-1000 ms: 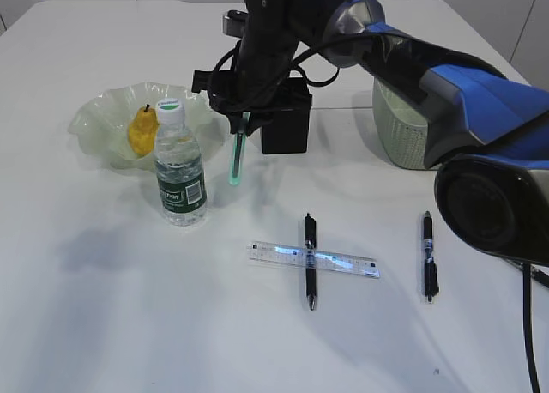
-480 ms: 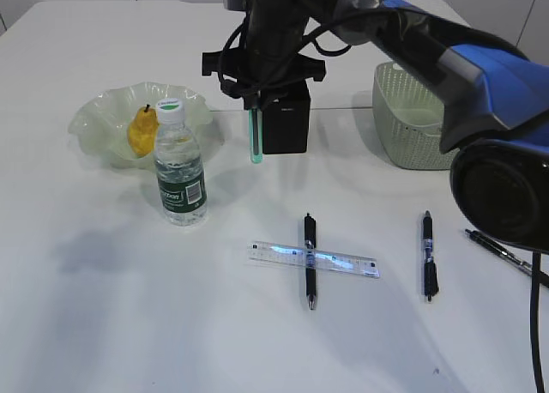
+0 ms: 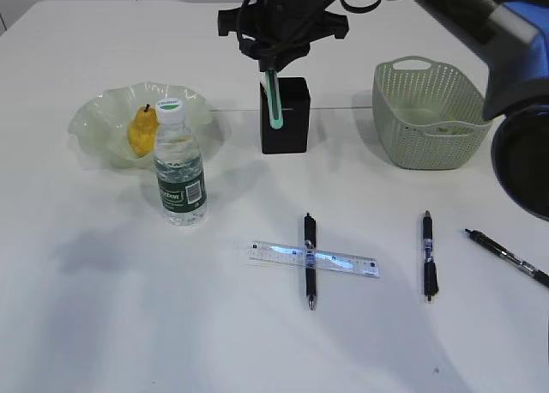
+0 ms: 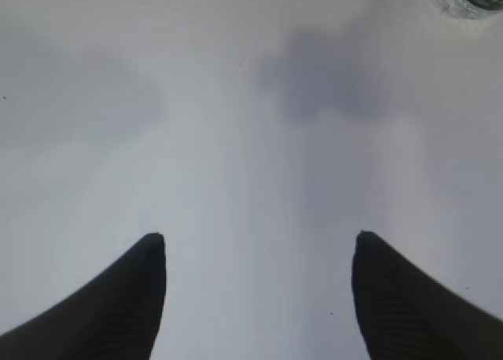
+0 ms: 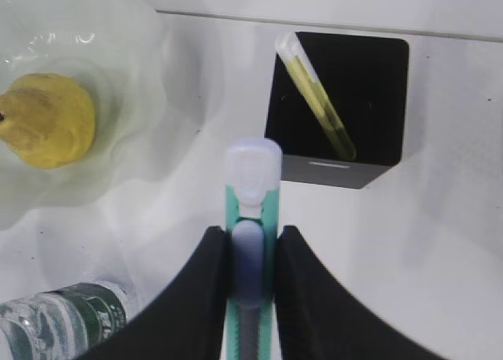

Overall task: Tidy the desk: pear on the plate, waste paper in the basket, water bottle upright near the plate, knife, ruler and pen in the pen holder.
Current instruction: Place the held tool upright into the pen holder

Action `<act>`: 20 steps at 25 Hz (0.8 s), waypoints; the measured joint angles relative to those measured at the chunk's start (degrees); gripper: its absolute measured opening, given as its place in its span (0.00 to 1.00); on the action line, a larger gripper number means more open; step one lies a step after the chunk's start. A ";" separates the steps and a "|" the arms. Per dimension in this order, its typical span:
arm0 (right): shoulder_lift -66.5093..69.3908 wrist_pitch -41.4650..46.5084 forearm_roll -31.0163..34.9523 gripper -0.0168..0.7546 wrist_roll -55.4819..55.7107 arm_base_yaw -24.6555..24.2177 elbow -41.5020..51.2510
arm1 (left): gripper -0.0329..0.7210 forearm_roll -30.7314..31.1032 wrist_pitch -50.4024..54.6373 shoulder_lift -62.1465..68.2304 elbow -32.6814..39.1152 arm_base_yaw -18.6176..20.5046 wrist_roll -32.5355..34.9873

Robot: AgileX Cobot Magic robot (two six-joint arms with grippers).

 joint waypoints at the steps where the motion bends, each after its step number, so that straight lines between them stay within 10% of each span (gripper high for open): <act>1: -0.58 0.00 -0.10 0.19 -0.44 -0.38 0.91 | 0.73 0.00 0.00 0.00 0.00 0.00 0.00; 20: -12.37 -0.13 -7.42 0.19 -1.56 -6.18 27.29 | 0.73 0.00 0.23 0.00 0.00 0.00 0.00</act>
